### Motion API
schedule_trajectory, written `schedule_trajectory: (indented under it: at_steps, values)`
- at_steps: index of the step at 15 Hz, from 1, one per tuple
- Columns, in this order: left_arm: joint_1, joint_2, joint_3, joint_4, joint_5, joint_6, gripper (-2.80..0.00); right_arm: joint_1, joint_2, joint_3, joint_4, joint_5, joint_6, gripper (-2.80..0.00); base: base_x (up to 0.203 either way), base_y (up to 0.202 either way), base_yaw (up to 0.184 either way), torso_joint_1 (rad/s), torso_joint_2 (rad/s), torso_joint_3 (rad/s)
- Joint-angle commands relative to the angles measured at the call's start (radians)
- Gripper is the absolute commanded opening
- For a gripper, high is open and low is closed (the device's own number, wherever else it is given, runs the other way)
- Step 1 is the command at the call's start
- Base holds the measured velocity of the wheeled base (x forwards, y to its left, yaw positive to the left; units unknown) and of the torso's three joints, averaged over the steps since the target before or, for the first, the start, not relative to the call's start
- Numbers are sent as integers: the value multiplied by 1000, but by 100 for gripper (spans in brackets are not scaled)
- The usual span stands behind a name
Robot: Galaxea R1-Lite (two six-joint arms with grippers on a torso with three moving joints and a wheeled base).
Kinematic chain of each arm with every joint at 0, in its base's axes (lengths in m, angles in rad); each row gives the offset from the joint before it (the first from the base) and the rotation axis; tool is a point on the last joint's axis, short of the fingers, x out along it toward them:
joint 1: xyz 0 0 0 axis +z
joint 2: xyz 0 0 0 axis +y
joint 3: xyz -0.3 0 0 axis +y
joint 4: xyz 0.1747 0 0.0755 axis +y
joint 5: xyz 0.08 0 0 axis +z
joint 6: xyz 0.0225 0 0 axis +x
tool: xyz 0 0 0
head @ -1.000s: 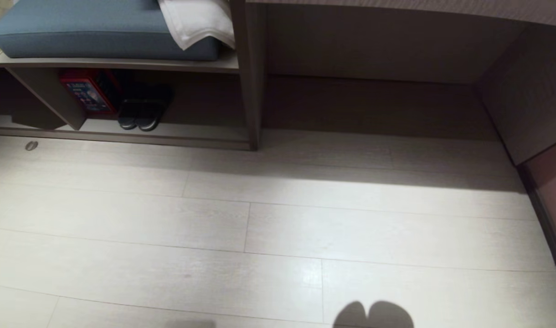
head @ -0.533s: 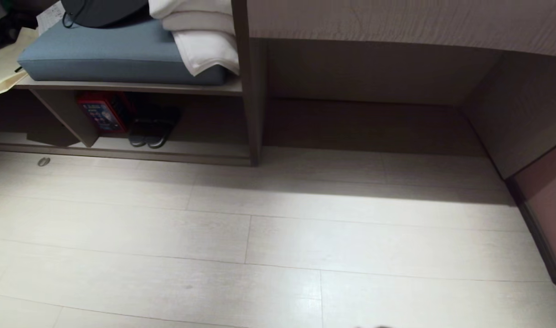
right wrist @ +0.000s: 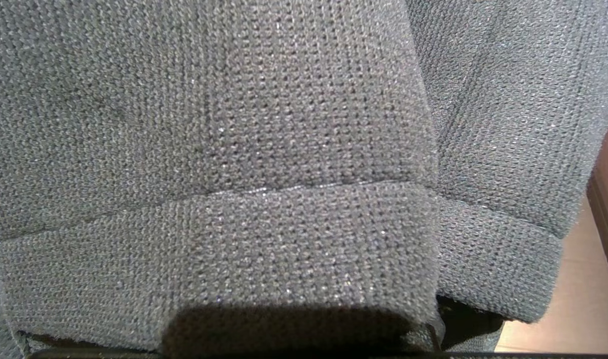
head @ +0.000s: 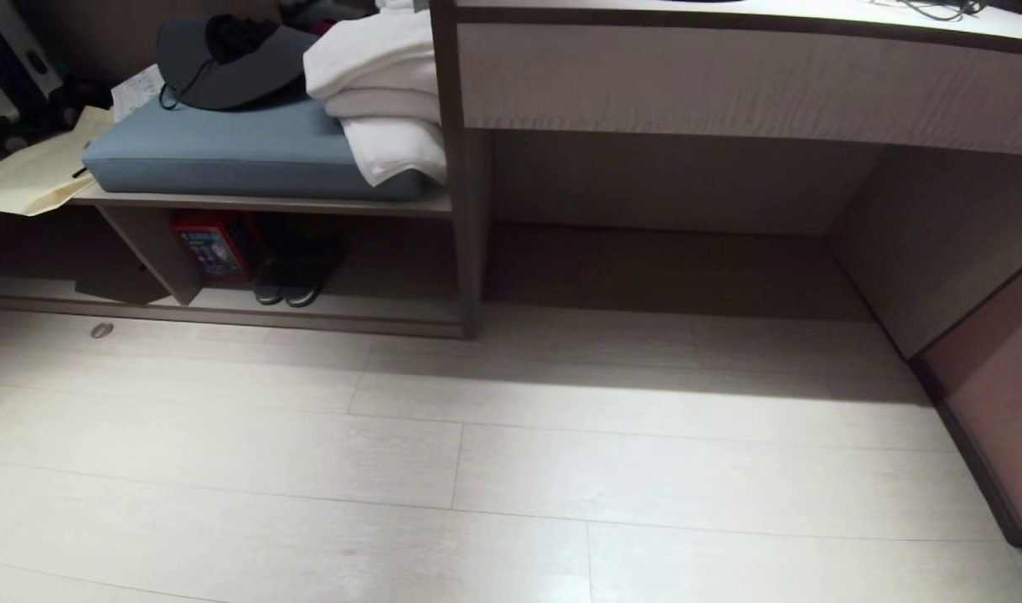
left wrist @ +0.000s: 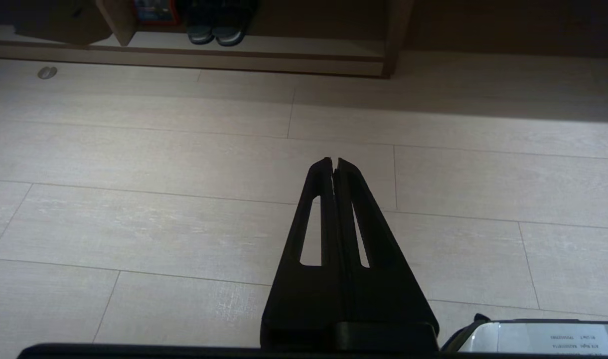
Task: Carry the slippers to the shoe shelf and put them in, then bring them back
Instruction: Place the slippers into the shoe cabinet
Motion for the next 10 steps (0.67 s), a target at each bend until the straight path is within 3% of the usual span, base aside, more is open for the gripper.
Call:
schedule_trajectory:
  at_steps: [1, 10]
  values:
    - [1, 1, 1, -1, 0, 0, -280, 0, 0, 0, 0, 1, 0, -280, 0, 0, 0, 1, -1, 209]
    - [0, 1, 1, -1, 0, -2, -280, 0, 0, 0, 0, 1, 0, -280, 0, 0, 0, 3, 1, 202]
